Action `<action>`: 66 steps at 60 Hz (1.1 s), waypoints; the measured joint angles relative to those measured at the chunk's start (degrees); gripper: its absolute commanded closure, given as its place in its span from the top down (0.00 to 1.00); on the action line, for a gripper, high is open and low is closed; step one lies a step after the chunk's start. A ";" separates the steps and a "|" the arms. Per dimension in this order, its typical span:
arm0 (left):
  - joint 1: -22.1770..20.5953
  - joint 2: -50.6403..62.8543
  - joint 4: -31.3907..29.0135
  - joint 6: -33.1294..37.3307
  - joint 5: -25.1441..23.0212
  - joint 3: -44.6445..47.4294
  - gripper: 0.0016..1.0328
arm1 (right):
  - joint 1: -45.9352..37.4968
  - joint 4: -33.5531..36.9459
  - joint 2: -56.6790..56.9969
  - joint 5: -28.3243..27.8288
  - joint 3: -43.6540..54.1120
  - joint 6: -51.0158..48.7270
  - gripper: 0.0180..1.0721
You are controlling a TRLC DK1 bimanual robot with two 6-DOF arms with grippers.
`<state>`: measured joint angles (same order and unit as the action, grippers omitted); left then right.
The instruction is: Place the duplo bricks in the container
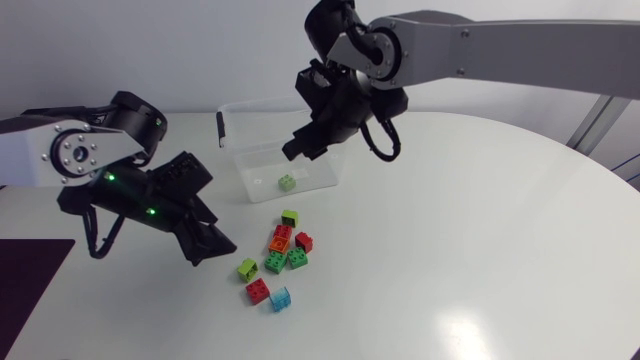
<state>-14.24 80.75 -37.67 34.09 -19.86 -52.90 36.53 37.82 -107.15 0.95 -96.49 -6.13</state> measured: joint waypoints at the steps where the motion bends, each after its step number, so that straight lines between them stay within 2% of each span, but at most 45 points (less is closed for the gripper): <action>1: -0.37 0.17 0.33 -0.02 0.35 0.24 0.95 | -0.04 0.02 -0.04 0.07 -0.33 0.04 0.30; 10: -3.21 2.89 3.85 -1.95 1.88 2.93 0.94 | -0.24 0.26 -1.81 0.61 -4.55 0.20 0.30; 19: -4.11 5.46 7.04 -3.45 2.45 4.61 0.94 | -0.24 0.81 -4.46 0.74 -7.63 0.20 0.30; 41: -4.11 8.94 11.10 -4.50 3.50 5.29 0.94 | -0.35 4.17 -12.59 1.03 -20.02 0.20 0.30; 63: -3.80 10.82 13.42 -4.50 3.50 6.99 0.93 | -2.08 6.16 -18.67 1.84 -27.43 0.59 0.30; 66: -3.78 10.82 13.46 -4.50 3.50 7.06 0.93 | -2.16 6.32 -19.10 1.88 -28.33 0.61 0.35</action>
<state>-18.02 91.57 -24.21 29.58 -16.36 -45.84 34.37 44.14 -126.26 2.83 -124.81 -5.52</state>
